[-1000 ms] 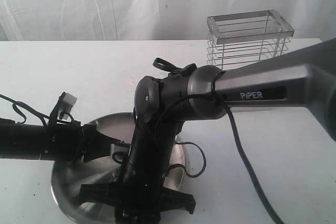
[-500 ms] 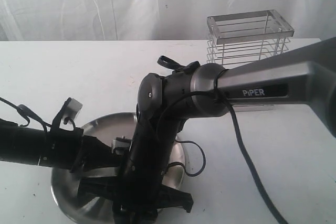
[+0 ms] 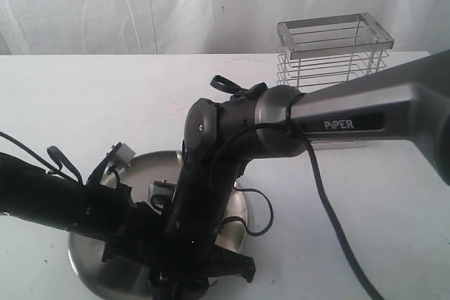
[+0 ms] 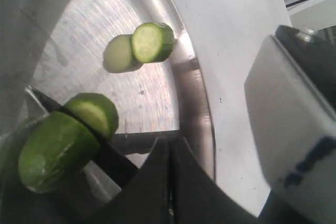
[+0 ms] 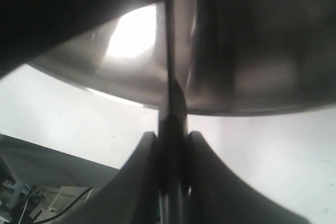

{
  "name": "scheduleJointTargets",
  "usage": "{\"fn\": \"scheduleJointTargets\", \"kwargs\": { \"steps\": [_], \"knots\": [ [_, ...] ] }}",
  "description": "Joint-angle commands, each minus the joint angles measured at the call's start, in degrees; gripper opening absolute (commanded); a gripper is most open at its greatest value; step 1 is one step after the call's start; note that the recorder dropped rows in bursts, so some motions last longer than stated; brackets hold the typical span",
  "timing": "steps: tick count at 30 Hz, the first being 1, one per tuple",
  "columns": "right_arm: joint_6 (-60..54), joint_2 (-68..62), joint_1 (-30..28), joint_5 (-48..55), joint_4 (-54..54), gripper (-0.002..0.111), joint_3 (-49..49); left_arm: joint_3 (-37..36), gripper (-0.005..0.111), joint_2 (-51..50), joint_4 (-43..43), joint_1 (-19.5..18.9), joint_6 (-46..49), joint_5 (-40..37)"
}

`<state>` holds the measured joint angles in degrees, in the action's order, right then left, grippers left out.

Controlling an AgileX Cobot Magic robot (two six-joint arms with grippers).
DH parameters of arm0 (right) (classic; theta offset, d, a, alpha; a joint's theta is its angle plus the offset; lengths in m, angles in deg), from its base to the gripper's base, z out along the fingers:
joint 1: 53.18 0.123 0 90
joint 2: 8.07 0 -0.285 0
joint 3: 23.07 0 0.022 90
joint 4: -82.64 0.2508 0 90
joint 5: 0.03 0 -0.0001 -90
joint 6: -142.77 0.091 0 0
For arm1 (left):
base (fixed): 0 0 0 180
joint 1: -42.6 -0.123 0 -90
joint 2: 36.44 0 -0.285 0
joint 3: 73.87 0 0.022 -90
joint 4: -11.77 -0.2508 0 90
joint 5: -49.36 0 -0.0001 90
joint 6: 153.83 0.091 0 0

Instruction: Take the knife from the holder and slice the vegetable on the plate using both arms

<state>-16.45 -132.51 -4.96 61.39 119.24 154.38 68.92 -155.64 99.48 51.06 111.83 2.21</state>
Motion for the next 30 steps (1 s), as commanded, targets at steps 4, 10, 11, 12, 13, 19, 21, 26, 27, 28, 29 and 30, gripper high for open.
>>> {"fn": "scheduleJointTargets", "kwargs": {
  "steps": [4, 10, 11, 12, 13, 19, 21, 26, 27, 28, 29, 30],
  "knots": [
    [-1.7, 0.0, -0.4, 0.5, 1.1, 0.0, 0.1, -0.6, 0.0, -0.6, -9.3, 0.3, -9.9, 10.6],
    [-1.6, 0.0, -0.3, 2.7, 1.8, 0.0, 0.1, -0.6, 0.0, -0.5, -9.9, 0.3, -13.7, 9.5],
    [-1.6, 0.0, -0.3, 2.7, 1.8, 0.0, 0.1, -0.6, 0.0, -0.5, -9.2, 0.3, -13.7, 9.1],
    [-1.6, 0.0, -0.3, 2.9, 2.2, 0.0, 0.1, -0.6, 0.0, -0.5, -8.4, 0.3, -13.5, 8.7],
    [-1.6, 0.0, -0.1, 3.1, 2.5, 0.0, 0.1, -0.6, 0.0, -0.5, -7.9, 0.3, -13.2, 8.4],
    [-1.4, 0.1, 1.5, 3.3, 2.4, 0.0, 0.1, -0.6, 0.0, -0.5, -3.8, 0.3, -10.7, 6.8],
    [-1.2, 0.1, 1.7, 3.4, 2.4, 0.0, 0.1, -0.6, 0.0, -0.5, -3.1, 0.3, -10.6, 6.2],
    [-1.2, 0.1, 2.2, 4.7, 2.0, 0.0, 0.0, -0.6, 0.0, -0.5, -1.2, 0.2, -9.8, 5.2],
    [-1.2, 0.1, 2.2, 4.7, 2.0, 0.0, 0.0, -0.6, 0.0, -0.5, -1.2, 0.2, -9.8, 5.2],
    [-1.2, 0.1, 2.2, 4.7, 2.0, 0.0, 0.0, -0.6, 0.0, -0.5, -1.2, 0.2, -9.8, 5.0],
    [-1.2, 0.1, 2.2, 4.7, 2.0, 0.0, 0.0, -0.6, 0.0, -0.5, -1.2, 0.2, -9.8, 5.0],
    [-1.2, 0.1, 2.4, 4.7, 2.2, 0.0, 0.0, -0.6, 0.0, -0.5, -1.2, 0.2, -9.8, 5.0]
  ]
}}
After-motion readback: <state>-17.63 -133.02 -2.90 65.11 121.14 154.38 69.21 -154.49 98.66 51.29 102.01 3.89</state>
